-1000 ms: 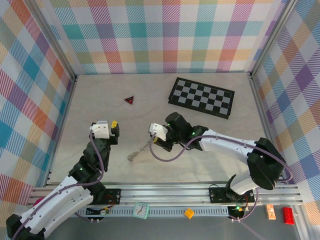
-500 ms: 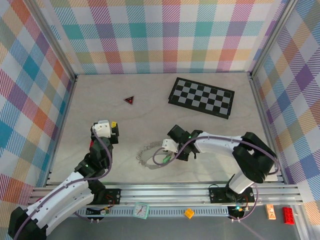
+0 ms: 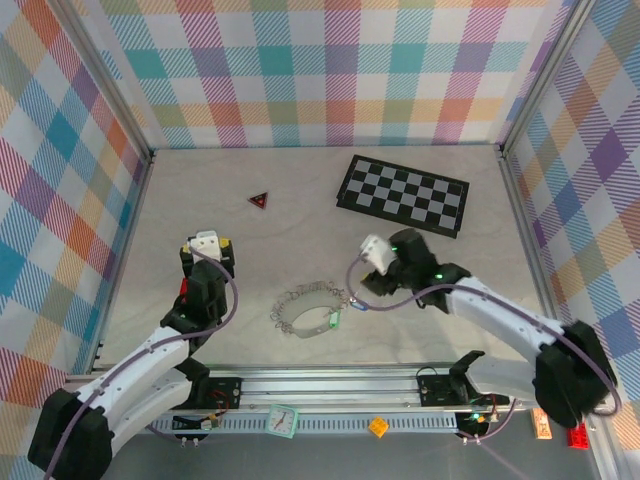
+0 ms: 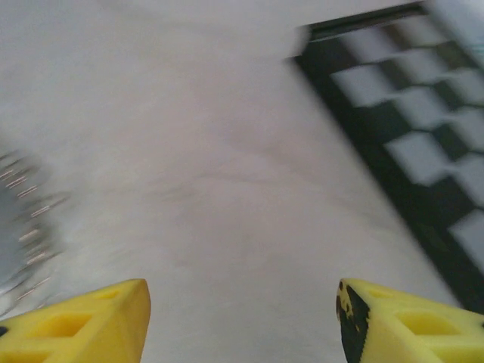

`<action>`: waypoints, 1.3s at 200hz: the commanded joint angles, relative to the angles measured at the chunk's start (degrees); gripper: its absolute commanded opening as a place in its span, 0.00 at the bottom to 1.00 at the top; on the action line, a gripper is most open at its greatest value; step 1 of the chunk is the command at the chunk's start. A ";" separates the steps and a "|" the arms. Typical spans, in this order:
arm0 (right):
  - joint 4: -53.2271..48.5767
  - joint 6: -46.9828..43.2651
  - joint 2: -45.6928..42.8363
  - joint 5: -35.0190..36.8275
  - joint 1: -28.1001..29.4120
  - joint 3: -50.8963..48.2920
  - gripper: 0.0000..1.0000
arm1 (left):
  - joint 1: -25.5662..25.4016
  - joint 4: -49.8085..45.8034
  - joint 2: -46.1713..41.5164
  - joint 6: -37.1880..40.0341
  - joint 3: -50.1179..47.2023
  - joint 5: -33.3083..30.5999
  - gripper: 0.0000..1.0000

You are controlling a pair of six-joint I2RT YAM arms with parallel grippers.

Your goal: Put the keys on the keyring

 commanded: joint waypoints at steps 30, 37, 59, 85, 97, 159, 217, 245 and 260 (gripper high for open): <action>39.89 10.92 5.66 6.05 -17.82 -15.17 0.67 | 6.72 14.32 11.92 -0.42 -1.39 6.68 0.63; 45.55 12.26 8.48 5.18 -19.65 -16.86 0.66 | 7.29 16.07 14.06 -0.34 -1.58 7.35 0.63; 57.59 11.71 17.46 1.52 -21.27 -18.45 0.66 | 8.58 21.88 20.31 0.31 -2.03 10.28 0.62; 58.58 15.40 22.02 0.44 -23.60 -16.88 0.65 | 10.32 27.02 24.54 0.98 -1.65 15.04 0.61; 61.90 16.28 25.07 -1.56 -25.10 -17.31 0.64 | 11.67 29.02 26.24 0.76 -1.31 17.15 0.61; 54.36 16.26 25.91 -5.30 -26.43 -12.84 0.64 | 15.59 39.14 39.20 -1.26 -0.18 24.63 0.57; 51.45 17.40 25.96 -6.18 -27.41 -11.36 0.64 | 17.07 29.61 39.59 -2.01 5.09 27.63 1.00; 50.10 18.20 26.05 -7.50 -28.45 -10.57 0.64 | 16.74 30.25 39.55 -1.53 4.81 27.36 1.00; 49.73 18.54 26.05 -7.60 -28.70 -10.30 0.65 | 16.76 30.00 39.50 -1.56 4.93 27.42 1.00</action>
